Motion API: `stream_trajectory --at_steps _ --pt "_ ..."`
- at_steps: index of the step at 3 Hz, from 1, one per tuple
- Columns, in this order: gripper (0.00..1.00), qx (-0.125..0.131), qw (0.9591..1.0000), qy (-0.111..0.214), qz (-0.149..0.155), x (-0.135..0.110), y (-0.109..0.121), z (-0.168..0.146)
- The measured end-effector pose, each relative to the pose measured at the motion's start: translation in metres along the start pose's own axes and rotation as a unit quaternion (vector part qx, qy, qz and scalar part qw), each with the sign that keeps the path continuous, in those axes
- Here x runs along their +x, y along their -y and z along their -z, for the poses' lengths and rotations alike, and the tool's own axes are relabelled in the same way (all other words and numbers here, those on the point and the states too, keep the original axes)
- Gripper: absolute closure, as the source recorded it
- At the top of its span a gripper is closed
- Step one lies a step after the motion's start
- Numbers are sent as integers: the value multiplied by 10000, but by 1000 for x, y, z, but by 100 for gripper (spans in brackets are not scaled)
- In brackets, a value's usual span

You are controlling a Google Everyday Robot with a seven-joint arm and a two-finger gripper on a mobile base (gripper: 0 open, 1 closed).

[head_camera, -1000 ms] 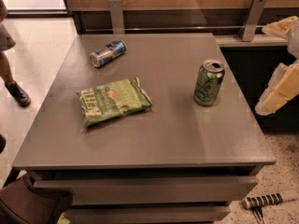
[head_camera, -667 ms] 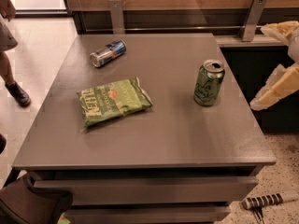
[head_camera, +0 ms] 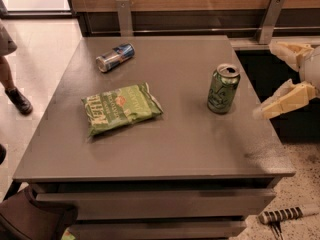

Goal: Knock green can over

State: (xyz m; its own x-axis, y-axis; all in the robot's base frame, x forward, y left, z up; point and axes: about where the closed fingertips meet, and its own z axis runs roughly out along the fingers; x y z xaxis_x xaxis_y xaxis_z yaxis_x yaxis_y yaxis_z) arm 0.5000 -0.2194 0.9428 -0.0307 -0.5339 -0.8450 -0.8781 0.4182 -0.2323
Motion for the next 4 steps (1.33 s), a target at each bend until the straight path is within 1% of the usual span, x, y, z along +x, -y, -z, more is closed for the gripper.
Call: stream_trajectory --at_steps 1,2,3,4 --pt "0 -120 9973 521 -500 14 2 -18" --pt "0 -228 9921 900 -839 32 17 -47" --pt "0 -194 9876 1210 -983 47 29 -67" --pt "0 -174 9850 1430 -945 45 34 -77"
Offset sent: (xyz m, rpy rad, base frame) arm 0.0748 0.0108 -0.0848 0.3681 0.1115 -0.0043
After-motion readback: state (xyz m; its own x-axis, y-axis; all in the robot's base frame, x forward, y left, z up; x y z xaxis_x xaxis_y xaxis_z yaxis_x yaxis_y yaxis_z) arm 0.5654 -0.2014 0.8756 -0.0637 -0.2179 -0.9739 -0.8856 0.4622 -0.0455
